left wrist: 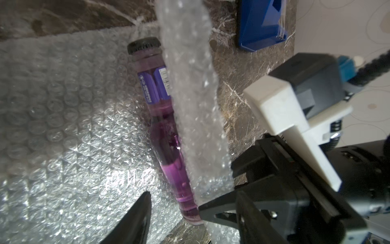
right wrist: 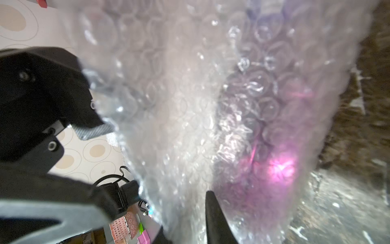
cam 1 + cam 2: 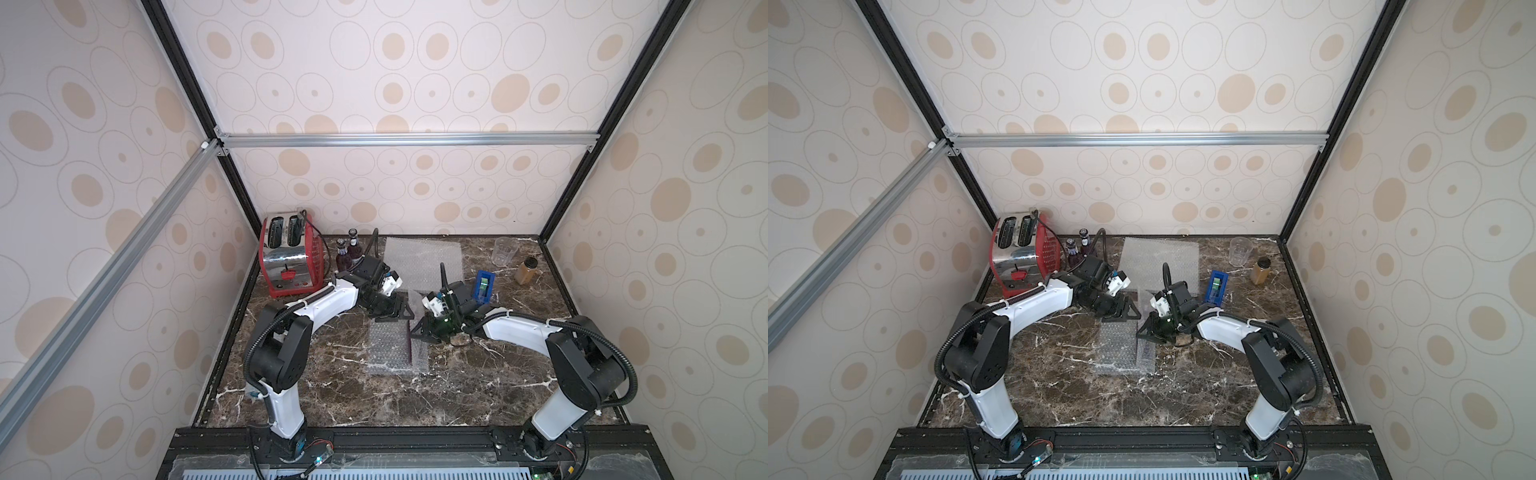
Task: Wrap wine bottles in bubble wrap
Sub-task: Wrap the wine bottle in bubble wrap.
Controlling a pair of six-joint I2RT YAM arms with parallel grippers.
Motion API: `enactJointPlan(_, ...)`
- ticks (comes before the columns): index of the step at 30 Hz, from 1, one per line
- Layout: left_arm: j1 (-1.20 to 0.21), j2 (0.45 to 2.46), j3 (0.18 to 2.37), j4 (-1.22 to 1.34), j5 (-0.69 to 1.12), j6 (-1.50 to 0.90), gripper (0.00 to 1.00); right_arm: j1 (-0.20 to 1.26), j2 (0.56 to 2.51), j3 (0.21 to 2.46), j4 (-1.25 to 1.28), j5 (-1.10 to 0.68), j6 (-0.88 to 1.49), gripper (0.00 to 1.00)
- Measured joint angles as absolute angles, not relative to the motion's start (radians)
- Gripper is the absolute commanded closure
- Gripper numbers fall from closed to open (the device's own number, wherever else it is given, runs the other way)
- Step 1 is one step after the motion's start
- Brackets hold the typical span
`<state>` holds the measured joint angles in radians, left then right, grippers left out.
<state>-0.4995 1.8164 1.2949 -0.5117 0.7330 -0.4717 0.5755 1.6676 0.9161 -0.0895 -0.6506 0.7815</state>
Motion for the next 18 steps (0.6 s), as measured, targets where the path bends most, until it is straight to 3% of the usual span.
enactJointPlan(11, -0.501, 1.905, 1.300, -0.512, 0.735, -0.487, 0.61, 0.588, 1.687, 0.922, -0.068, -0.651, 0.792, 0.75)
enactJointPlan(18, -0.501, 1.915, 1.301, -0.515, 0.728, -0.488, 0.82, 0.601, 1.700, 0.941, -0.064, -0.651, 0.798, 0.64)
